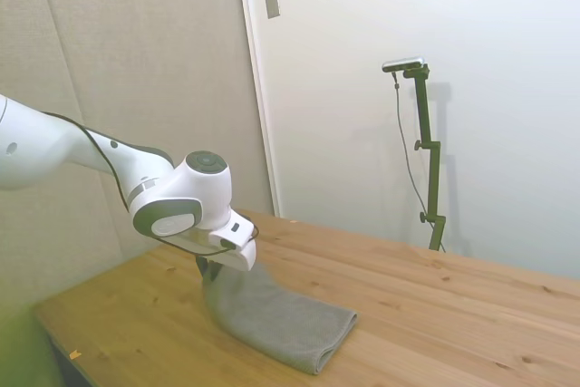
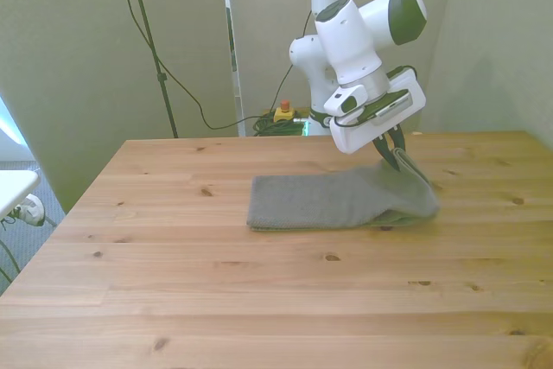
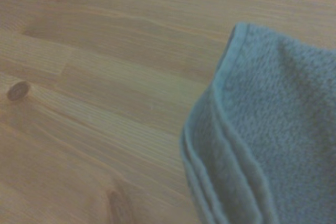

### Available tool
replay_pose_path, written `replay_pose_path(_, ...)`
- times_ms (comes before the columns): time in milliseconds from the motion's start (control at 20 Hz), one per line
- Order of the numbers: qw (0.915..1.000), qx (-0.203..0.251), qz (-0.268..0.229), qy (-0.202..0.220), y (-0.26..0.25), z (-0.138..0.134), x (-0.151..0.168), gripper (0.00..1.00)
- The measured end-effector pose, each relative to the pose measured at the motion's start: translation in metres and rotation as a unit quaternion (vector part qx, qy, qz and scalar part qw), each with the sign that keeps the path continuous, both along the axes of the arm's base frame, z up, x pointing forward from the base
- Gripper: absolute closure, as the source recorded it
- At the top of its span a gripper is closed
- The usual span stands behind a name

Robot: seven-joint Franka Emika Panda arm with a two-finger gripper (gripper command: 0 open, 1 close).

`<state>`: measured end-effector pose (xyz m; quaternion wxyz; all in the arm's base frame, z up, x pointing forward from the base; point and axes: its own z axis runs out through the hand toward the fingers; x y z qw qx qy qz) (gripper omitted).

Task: Unfold the towel

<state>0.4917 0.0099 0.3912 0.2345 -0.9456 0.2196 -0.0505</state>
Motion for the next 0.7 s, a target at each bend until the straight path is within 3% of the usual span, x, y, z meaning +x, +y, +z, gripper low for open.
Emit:
replay_pose_path(300,0.9999,-0.006,0.001,0.012,0.003,0.007,-0.005,0.00)
replay_pose_path(500,0.9945,-0.068,-0.071,0.036,0.003,0.027,-0.013,0.00)
replay_pose_path(700,0.9796,-0.127,-0.141,0.065,0.028,0.030,-0.047,0.00)
